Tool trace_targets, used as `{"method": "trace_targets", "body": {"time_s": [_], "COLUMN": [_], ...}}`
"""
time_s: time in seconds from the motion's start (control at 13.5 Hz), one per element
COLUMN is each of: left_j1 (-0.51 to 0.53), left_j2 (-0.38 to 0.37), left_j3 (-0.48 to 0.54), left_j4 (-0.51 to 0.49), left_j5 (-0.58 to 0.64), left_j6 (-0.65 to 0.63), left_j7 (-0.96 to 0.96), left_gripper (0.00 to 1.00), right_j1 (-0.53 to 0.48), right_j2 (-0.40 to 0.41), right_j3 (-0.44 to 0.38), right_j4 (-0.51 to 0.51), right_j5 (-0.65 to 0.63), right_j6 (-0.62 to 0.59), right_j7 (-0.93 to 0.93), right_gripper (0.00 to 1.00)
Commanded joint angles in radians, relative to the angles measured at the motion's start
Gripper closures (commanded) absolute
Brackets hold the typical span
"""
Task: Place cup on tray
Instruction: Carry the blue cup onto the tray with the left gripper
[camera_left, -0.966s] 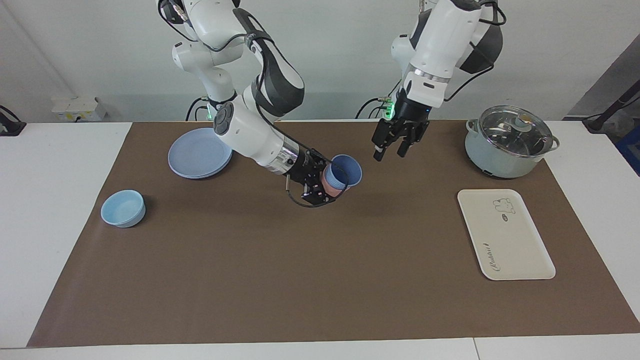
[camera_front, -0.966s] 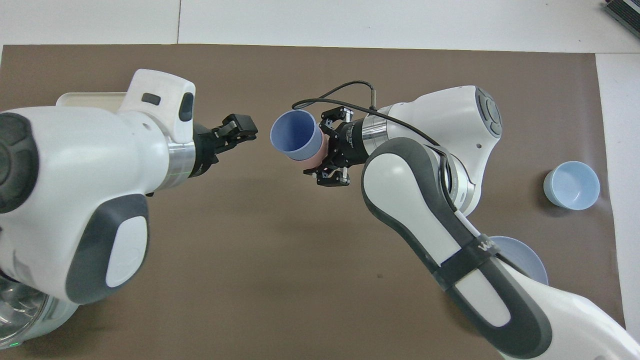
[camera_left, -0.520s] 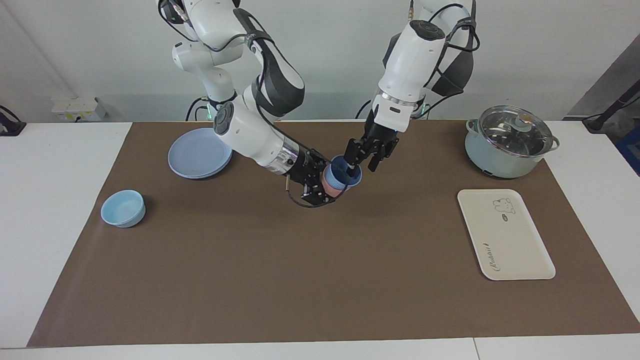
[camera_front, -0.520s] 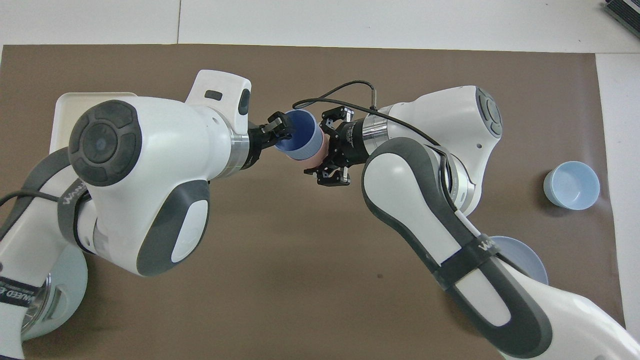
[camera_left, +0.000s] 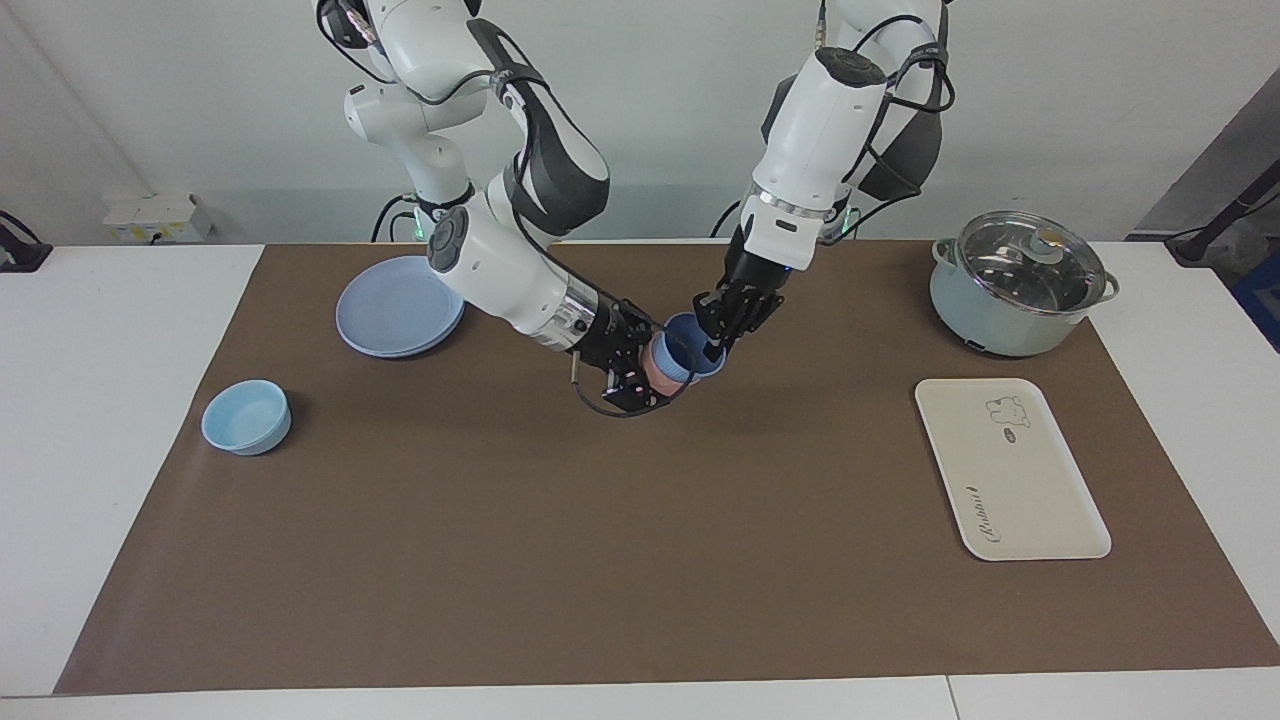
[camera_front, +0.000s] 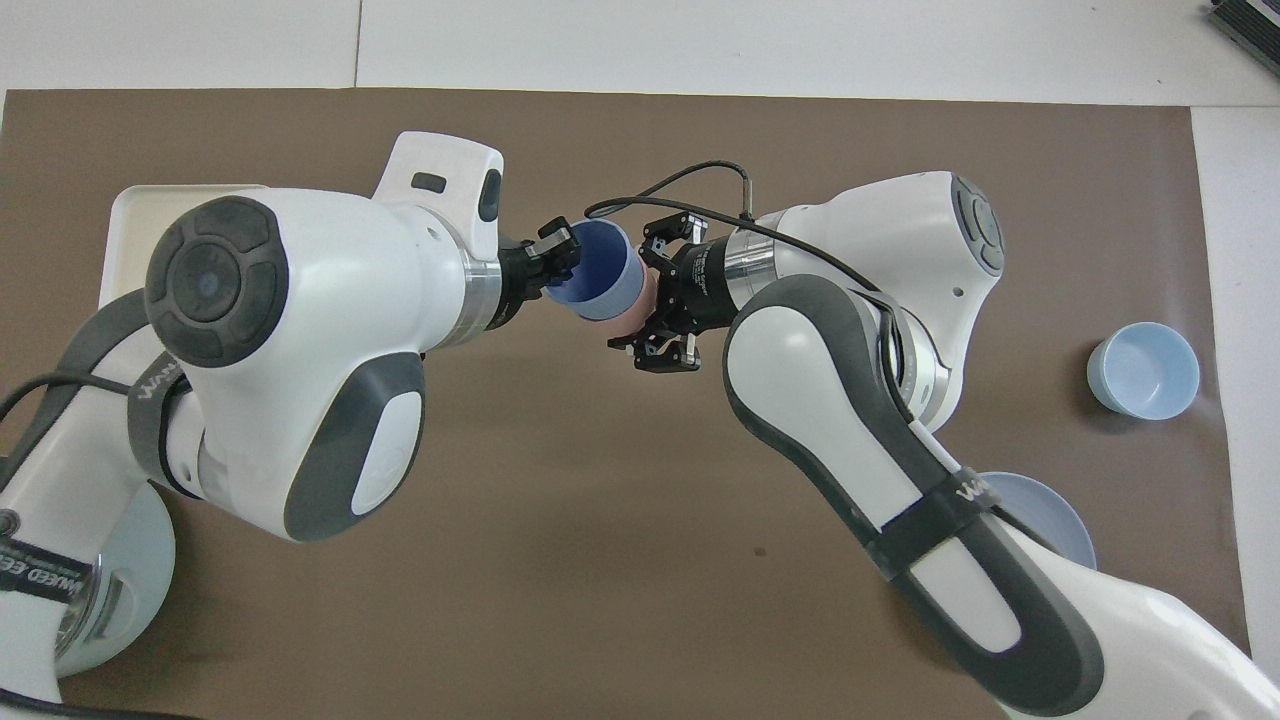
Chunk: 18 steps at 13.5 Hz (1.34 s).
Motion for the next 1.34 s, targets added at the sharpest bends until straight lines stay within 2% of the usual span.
{"method": "trace_targets", "body": {"time_s": [0.0, 0.22, 0.37, 0.59, 0.74, 0.89, 0.97, 1.11, 1.26], "left_j1": [-0.009, 0.002, 0.064, 0.195, 0.34, 0.495, 0.557, 0.675, 0.75], "left_j2": [0.017, -0.006, -0.029, -0.067, -0.107, -0.179, -0.184, -0.127, -0.069], "left_j3": [0.02, 0.039, 0.043, 0.045, 0.046, 0.048, 0.048, 0.048, 0.048], "left_j4": [0.078, 0.171, 0.239, 0.221, 0.122, -0.071, -0.135, -0.178, -0.209], "left_j5": [-0.003, -0.001, 0.002, -0.011, -0.035, -0.061, -0.067, -0.108, -0.142], "left_j6": [-0.069, -0.237, -0.375, -0.414, -0.381, -0.239, -0.165, -0.059, 0.01], "left_j7": [-0.017, -0.01, 0.003, 0.194, 0.411, 0.682, 0.798, 1.013, 1.197], "left_gripper": [1.0, 1.0, 1.0, 1.0, 1.0, 1.0, 1.0, 1.0, 1.0], "right_j1": [0.0, -0.002, -0.016, -0.075, -0.141, -0.204, -0.253, -0.345, -0.459], "right_j2": [-0.02, -0.02, -0.02, -0.039, 0.002, 0.012, 0.016, 0.017, 0.021], "right_j3": [0.005, 0.005, 0.003, -0.002, -0.002, -0.002, -0.002, -0.002, -0.002], "right_j4": [-0.012, -0.012, -0.015, -0.079, -0.139, -0.184, -0.197, -0.201, -0.228], "right_j5": [0.015, 0.015, 0.015, 0.049, 0.145, 0.236, 0.239, 0.242, 0.242], "right_j6": [0.007, 0.005, -0.001, 0.007, 0.062, 0.047, 0.013, -0.098, -0.203], "right_j7": [-0.031, -0.04, -0.049, -0.132, -0.3, -0.504, -0.557, -0.646, -0.779], "right_gripper": [1.0, 1.0, 1.0, 1.0, 1.0, 1.0, 1.0, 1.0, 1.0]}}
